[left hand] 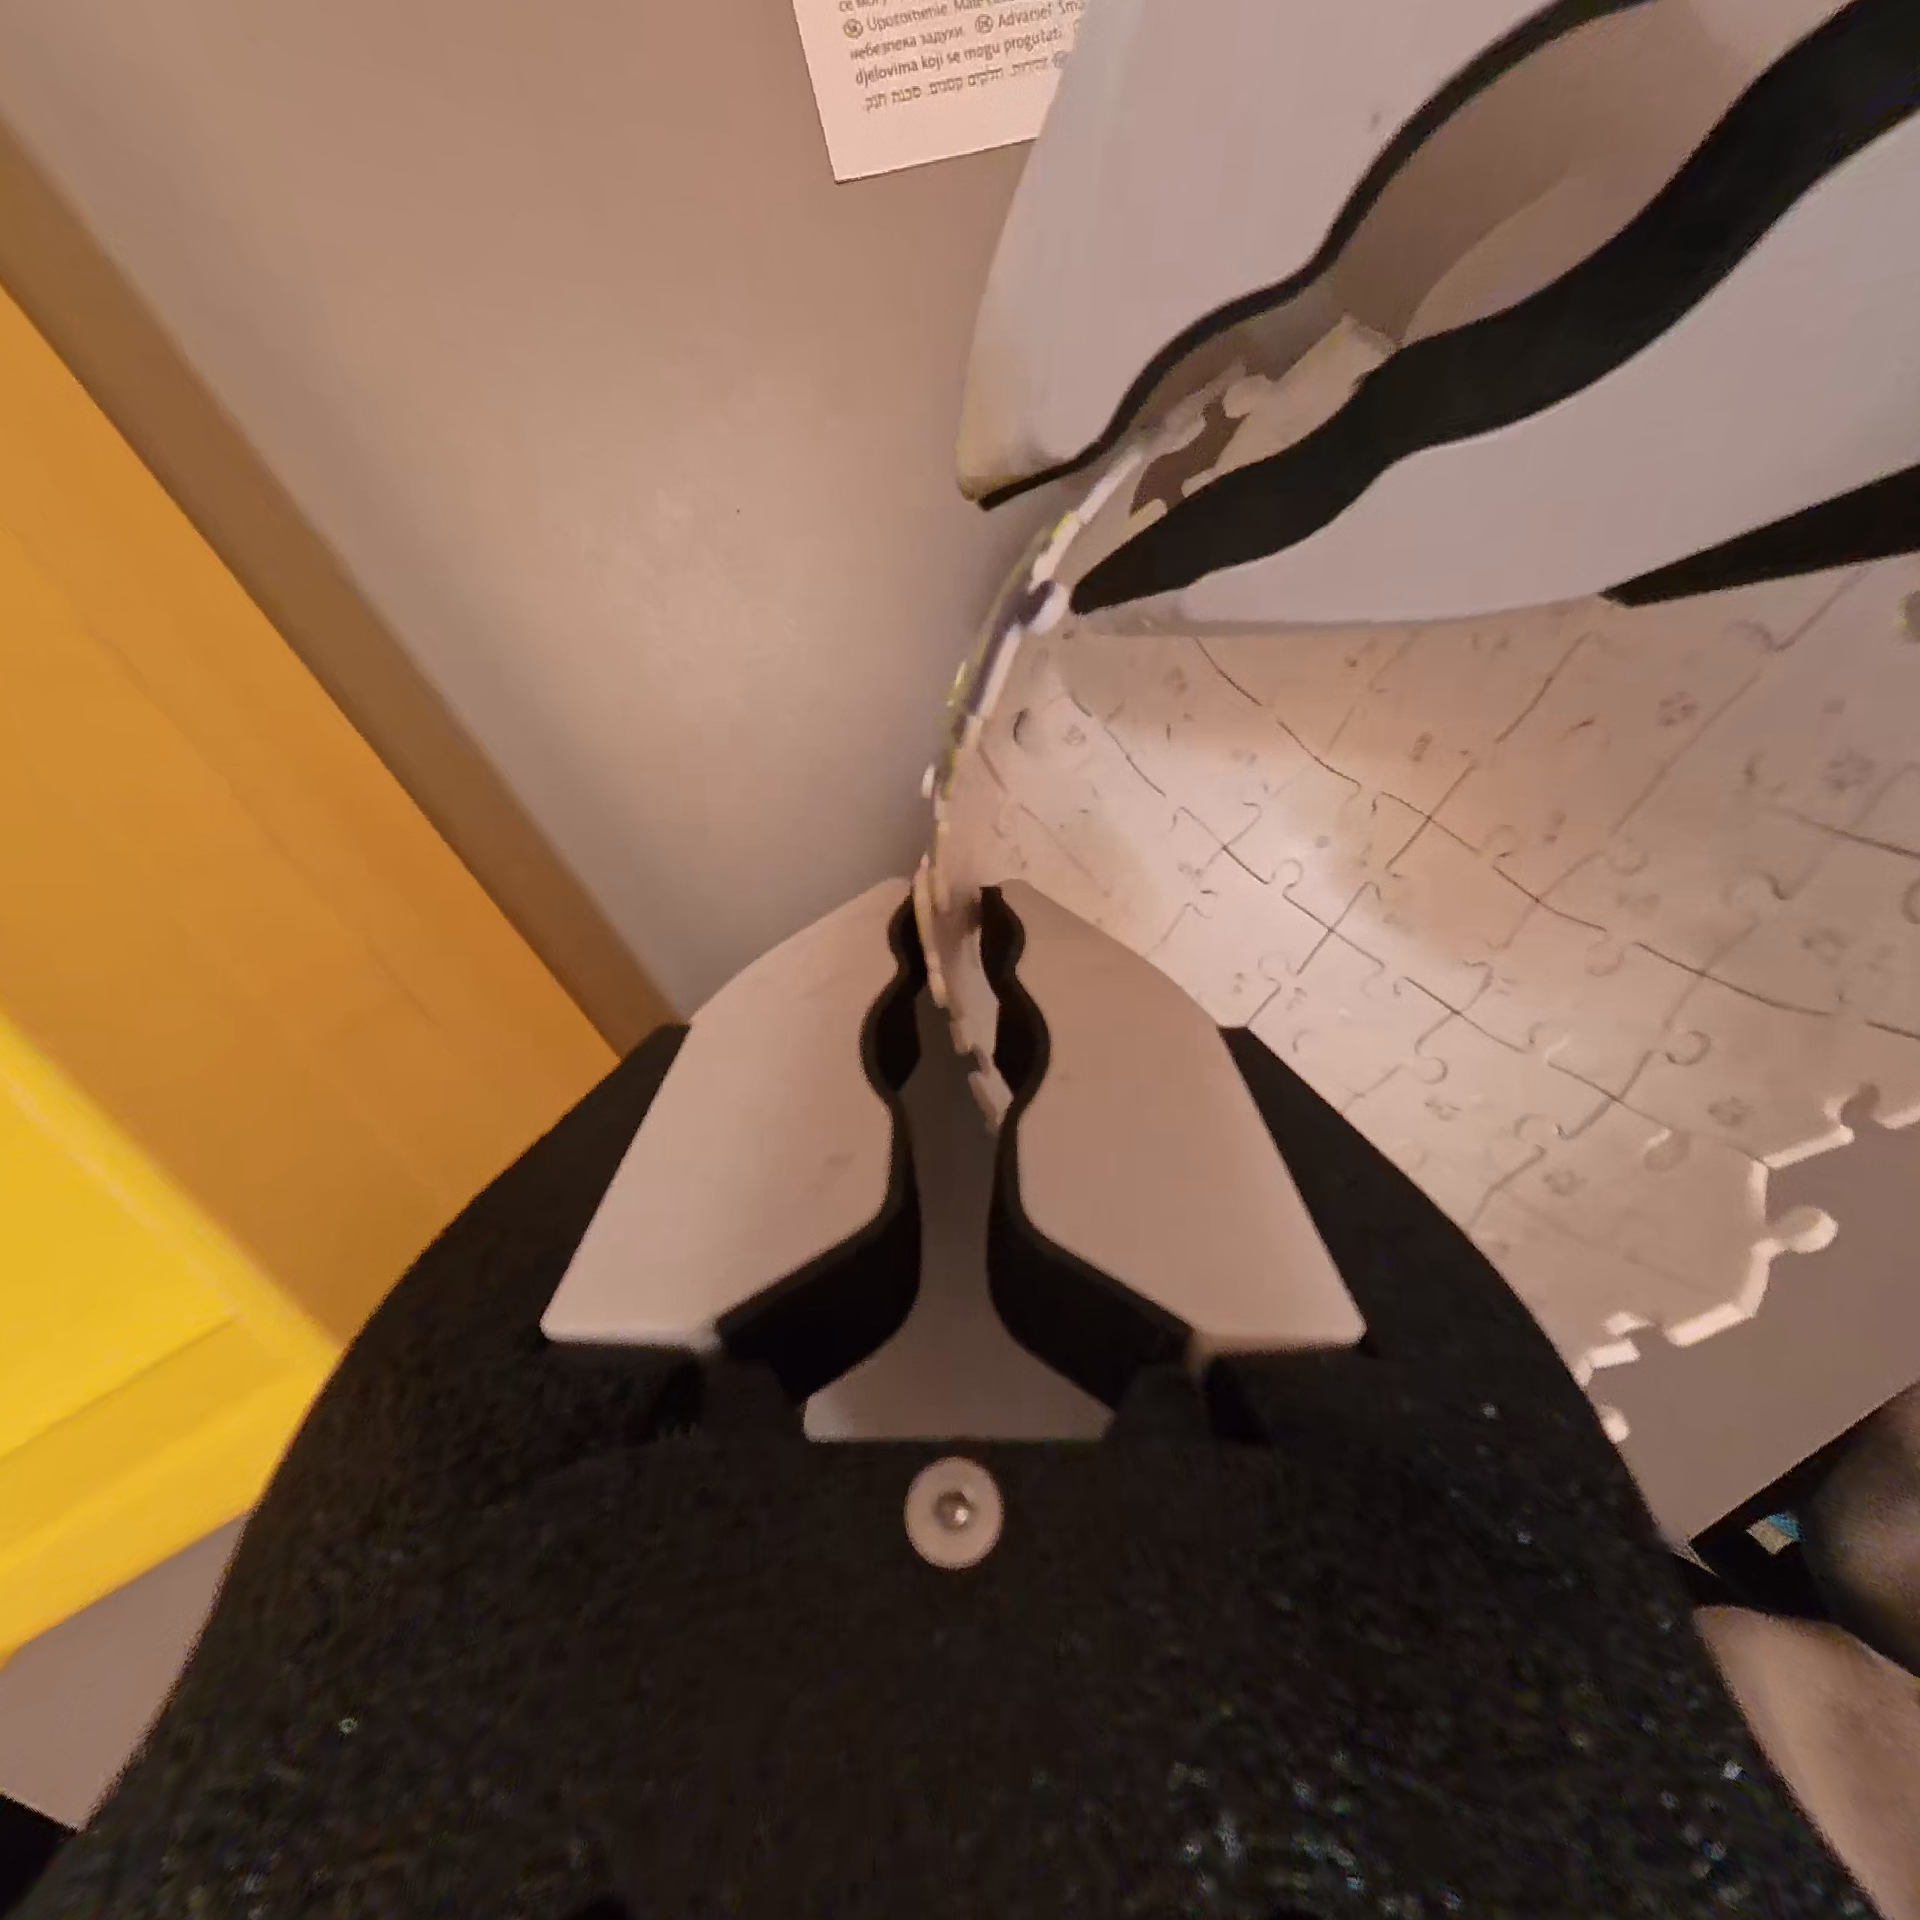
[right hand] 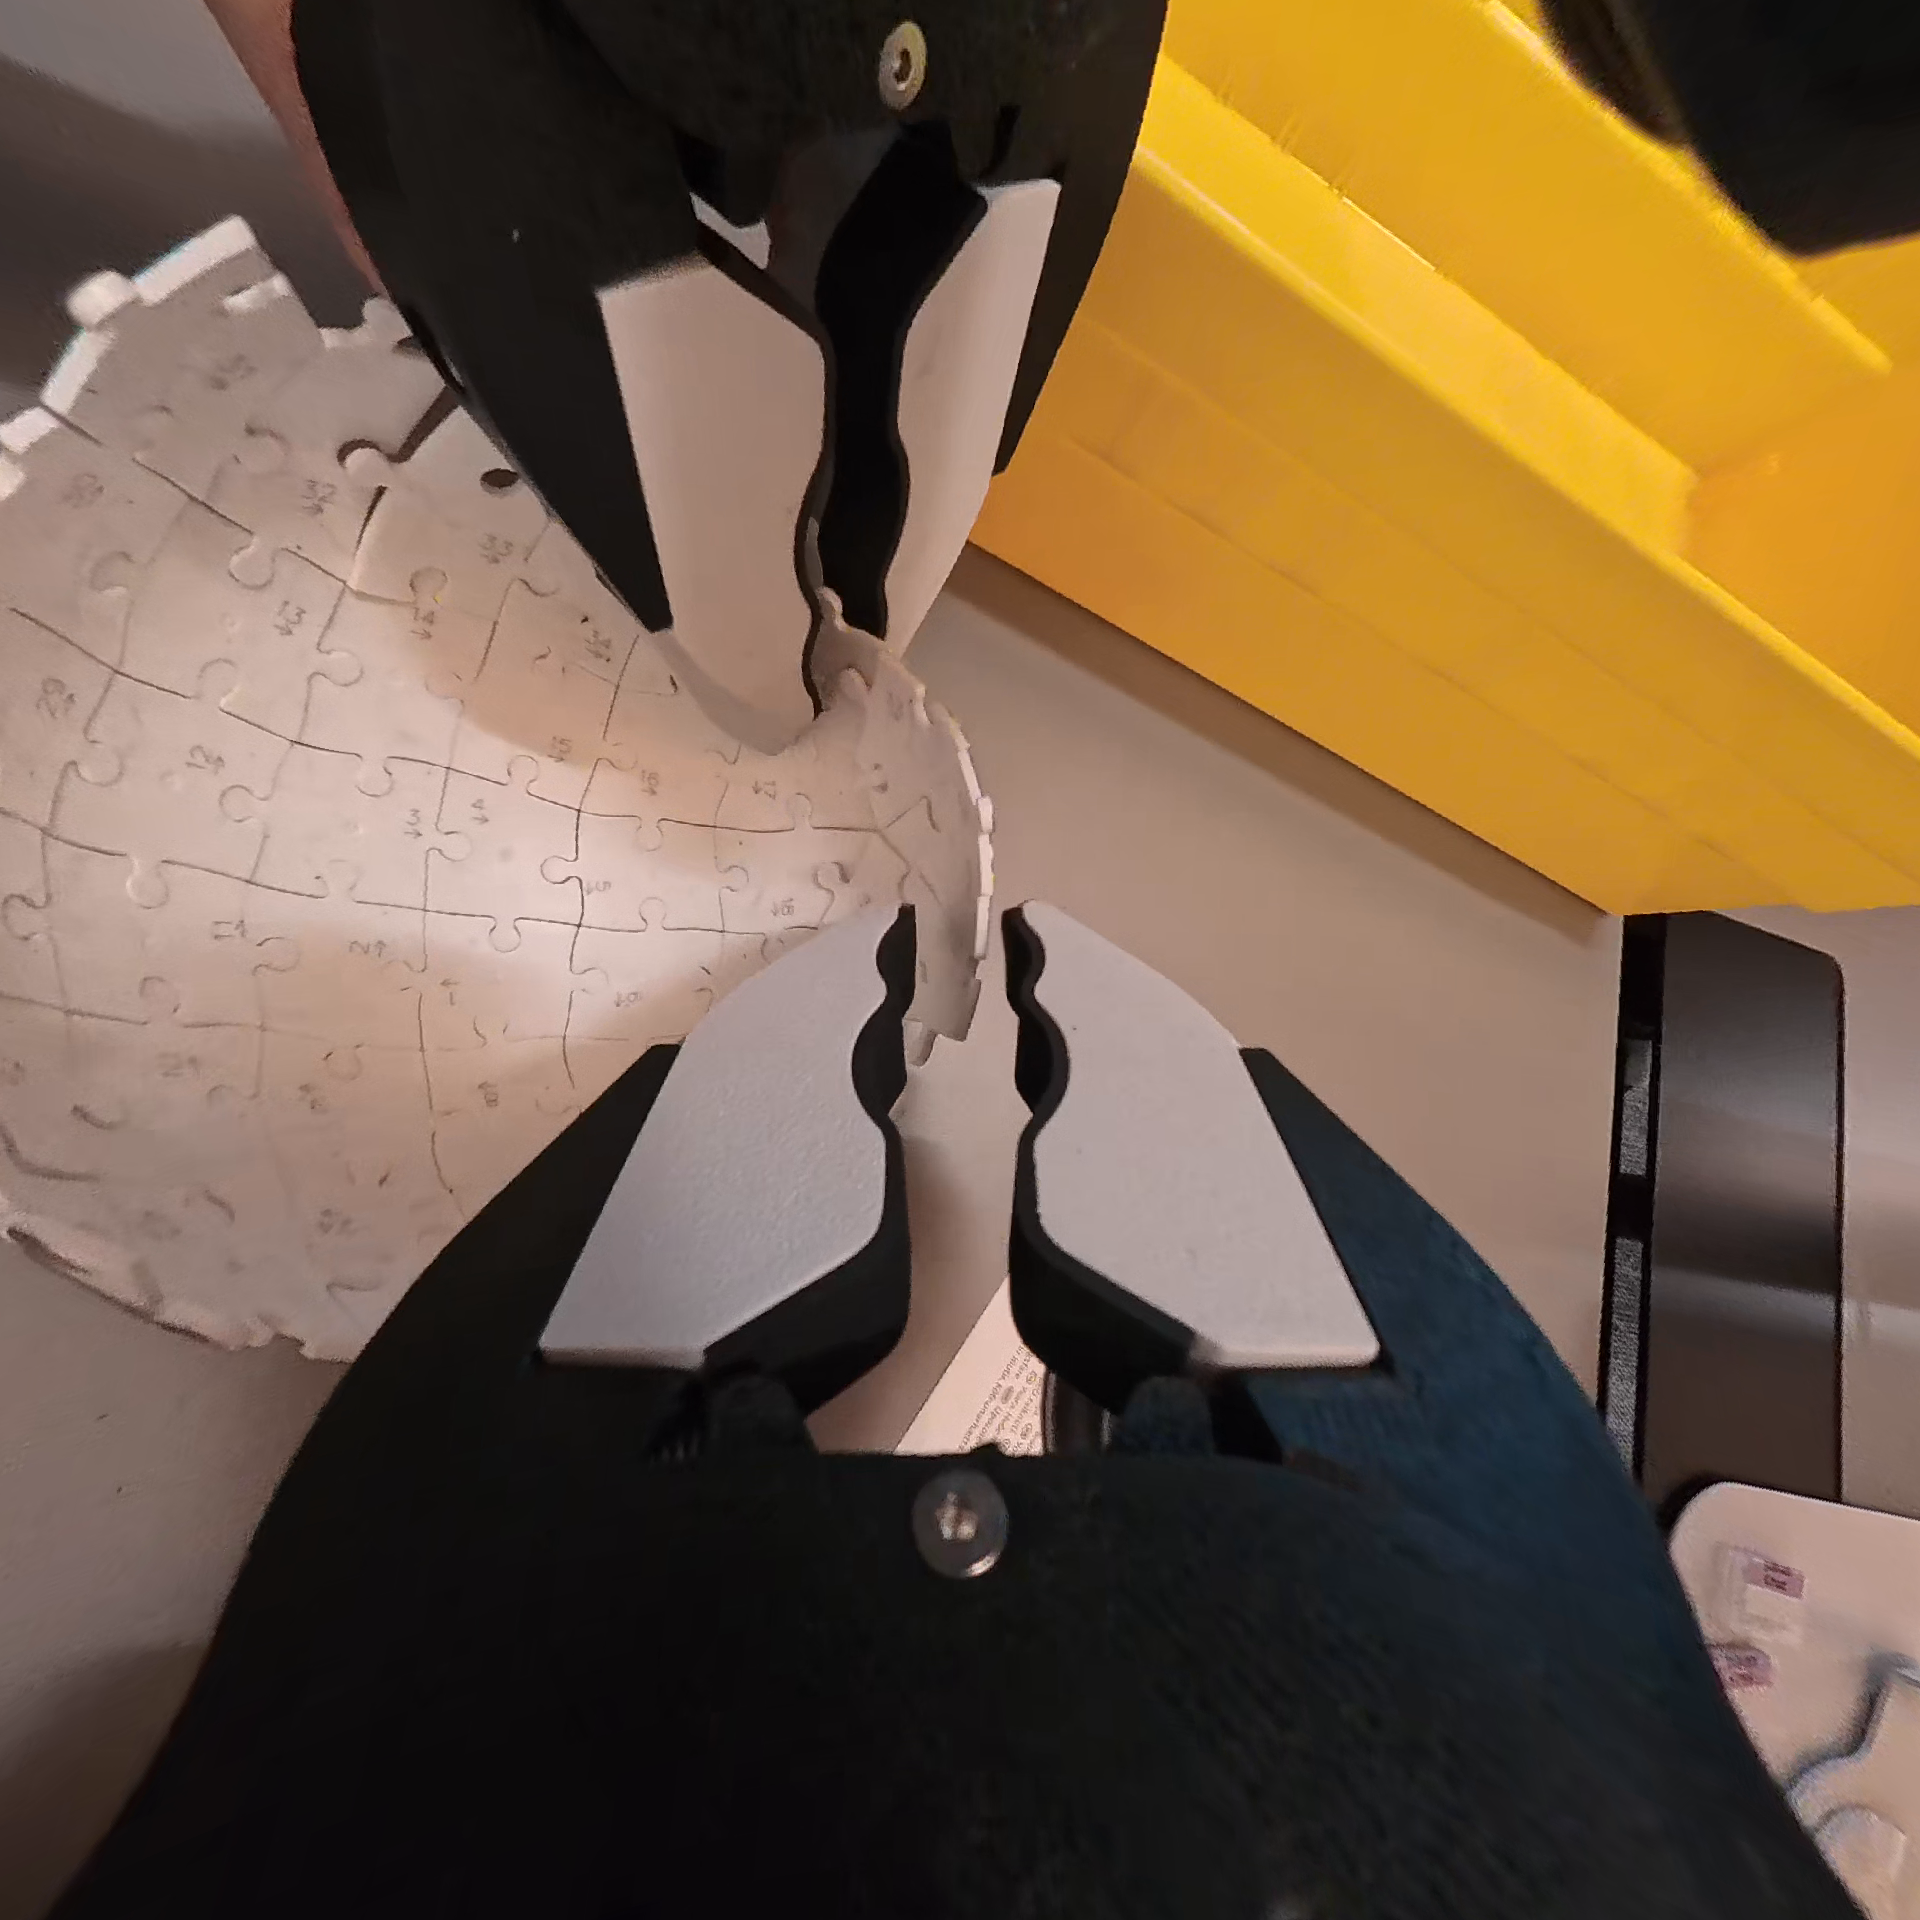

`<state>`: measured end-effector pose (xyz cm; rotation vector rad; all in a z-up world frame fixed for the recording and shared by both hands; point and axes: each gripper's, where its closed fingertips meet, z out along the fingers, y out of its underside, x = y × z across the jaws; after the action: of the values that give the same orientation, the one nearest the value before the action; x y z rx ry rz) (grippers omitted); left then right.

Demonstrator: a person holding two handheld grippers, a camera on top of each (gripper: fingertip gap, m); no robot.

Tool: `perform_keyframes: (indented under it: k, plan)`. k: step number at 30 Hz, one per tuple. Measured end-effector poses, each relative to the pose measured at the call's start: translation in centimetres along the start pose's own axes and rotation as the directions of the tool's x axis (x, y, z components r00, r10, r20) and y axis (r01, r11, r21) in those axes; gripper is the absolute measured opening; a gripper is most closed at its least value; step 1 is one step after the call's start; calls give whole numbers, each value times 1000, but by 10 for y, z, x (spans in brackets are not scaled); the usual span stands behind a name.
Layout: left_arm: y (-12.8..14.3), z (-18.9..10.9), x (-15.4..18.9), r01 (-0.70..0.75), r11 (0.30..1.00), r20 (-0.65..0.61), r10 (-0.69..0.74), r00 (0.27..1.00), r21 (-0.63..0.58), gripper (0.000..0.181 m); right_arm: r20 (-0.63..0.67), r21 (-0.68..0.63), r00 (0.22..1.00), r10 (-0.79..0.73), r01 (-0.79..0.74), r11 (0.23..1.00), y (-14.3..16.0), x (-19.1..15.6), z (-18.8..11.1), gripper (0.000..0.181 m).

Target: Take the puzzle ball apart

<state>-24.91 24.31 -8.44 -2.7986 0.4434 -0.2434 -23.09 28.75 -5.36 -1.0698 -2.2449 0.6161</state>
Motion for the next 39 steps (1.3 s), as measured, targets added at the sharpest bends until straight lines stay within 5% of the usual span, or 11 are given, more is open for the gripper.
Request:
perform_keyframes:
  k: [9, 19, 22, 27, 33, 39]
  plan:
    - [1, 0, 8, 110, 994, -83, -108, 991, 25, 7, -2, 28, 1000, 18, -18, 999, 2, 5, -19, 39]
    - [18, 1, 6, 251, 965, -109, -242, 964, 78, 6, -28, 183, 991, 130, -122, 975, 3, -33, -77, 94]
    - [26, 2, 5, 315, 943, -124, -301, 946, 108, 7, -139, 180, 964, 227, -201, 963, 20, -52, -73, 104]
    - [35, 0, 10, 415, 888, -162, -388, 908, 200, 7, -142, 250, 918, 370, -328, 911, 22, -88, -45, 107]
    - [48, -2, 20, 574, 776, -255, -519, 816, 262, 8, -248, 260, 924, 290, -225, 939, 8, -81, -20, 108]
    - [57, 0, 26, 643, 701, -306, -567, 765, 308, 9, -165, 325, 960, 227, -165, 931, -11, -76, -10, 108]
